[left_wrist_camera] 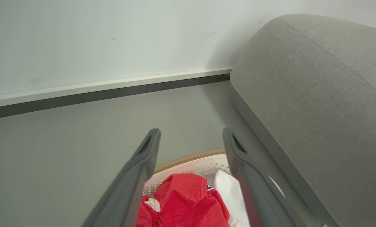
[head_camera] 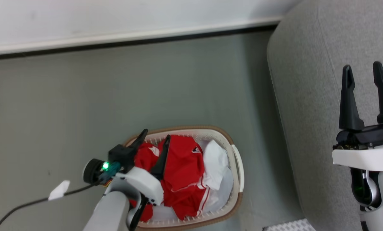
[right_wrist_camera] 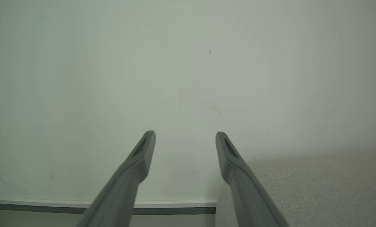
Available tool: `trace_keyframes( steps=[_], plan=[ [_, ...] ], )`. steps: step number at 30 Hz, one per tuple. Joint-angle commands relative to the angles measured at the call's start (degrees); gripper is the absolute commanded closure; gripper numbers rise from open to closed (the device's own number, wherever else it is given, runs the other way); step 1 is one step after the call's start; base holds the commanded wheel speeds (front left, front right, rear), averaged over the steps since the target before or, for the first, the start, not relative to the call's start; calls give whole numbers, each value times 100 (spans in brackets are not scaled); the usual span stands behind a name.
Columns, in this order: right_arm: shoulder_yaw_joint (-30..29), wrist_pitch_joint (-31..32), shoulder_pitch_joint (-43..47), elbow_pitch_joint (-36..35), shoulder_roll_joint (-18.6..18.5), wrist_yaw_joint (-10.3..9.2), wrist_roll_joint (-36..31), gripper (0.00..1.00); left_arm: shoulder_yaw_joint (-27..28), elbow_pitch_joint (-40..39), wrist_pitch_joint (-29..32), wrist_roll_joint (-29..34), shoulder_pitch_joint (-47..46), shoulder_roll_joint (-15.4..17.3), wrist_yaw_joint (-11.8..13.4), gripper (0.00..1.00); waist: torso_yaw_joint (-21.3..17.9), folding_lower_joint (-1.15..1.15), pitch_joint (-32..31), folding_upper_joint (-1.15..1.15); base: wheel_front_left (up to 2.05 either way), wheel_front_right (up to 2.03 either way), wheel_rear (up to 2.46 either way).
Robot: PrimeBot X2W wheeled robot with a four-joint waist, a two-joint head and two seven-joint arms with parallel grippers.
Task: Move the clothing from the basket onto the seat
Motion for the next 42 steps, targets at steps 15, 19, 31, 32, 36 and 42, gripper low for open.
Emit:
trace_keyframes(
  steps=[15,19,31,32,36,42],
  plan=[
    [87,3,-690,-276,315,-14,73,0,-1169,2340,899,-629,-1670,37,-46,0,-859,-2,1626,0,0,0,0],
    [162,3,-823,-315,372,-14,94,0,-1389,2851,1039,-801,-2014,70,-47,0,-989,-2,1885,0,0,0,0],
    [285,3,-1050,-414,425,-14,124,0,-1947,4028,1788,-772,-2832,202,-6,0,-1217,-2,2543,0,0,0,0],
    [289,3,-1065,-416,425,-14,142,0,-1993,4068,1859,-740,-2855,214,-10,0,-1218,-2,2568,0,0,0,0],
    [254,3,-1100,-443,426,-14,153,0,-2123,4131,1866,-690,-2976,257,-27,31,-1166,-2,2648,0,0,0,0],
    [197,3,-1098,-345,426,-14,70,0,-2224,4152,1661,-845,-2966,182,-46,100,-1040,-2,2491,0,0,0,0]
  ],
)
